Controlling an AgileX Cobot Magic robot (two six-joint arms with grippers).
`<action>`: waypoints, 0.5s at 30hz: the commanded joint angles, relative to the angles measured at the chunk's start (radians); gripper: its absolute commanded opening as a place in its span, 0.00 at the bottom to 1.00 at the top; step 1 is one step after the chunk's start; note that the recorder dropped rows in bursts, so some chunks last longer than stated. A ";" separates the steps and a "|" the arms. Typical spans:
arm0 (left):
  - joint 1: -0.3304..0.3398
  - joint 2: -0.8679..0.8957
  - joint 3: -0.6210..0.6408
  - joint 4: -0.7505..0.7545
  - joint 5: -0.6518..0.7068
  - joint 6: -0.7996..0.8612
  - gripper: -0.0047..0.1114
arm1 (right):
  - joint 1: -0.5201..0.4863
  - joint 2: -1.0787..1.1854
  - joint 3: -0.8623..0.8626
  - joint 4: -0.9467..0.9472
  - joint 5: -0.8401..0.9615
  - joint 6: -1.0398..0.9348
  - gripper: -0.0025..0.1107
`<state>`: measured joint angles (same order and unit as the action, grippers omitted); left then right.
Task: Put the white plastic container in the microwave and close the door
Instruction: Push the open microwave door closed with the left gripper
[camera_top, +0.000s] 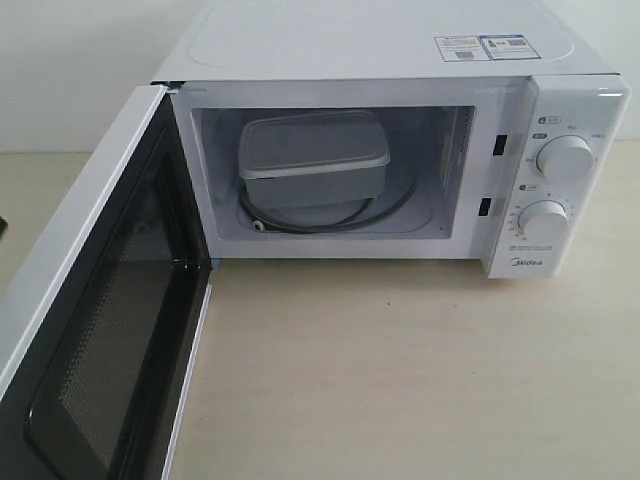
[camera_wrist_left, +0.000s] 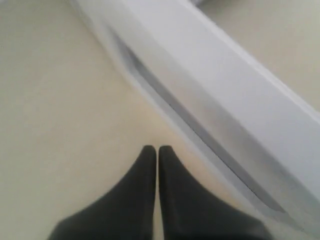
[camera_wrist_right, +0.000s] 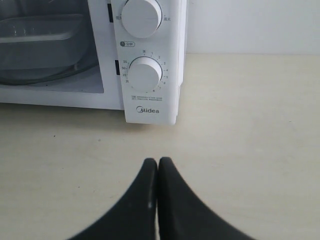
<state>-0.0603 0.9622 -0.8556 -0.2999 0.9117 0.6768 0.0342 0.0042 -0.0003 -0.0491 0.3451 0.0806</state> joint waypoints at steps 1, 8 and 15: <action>-0.042 0.042 -0.006 -0.120 0.079 0.222 0.07 | -0.004 -0.004 0.000 -0.009 -0.005 -0.003 0.02; -0.111 0.094 -0.004 -0.411 0.127 0.452 0.07 | -0.004 -0.004 0.000 -0.009 -0.005 0.000 0.02; -0.184 0.199 -0.004 -0.616 -0.055 0.539 0.07 | -0.004 -0.004 0.000 -0.009 -0.005 0.000 0.02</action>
<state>-0.2202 1.1208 -0.8556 -0.8041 0.9753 1.1713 0.0342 0.0042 -0.0003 -0.0491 0.3451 0.0806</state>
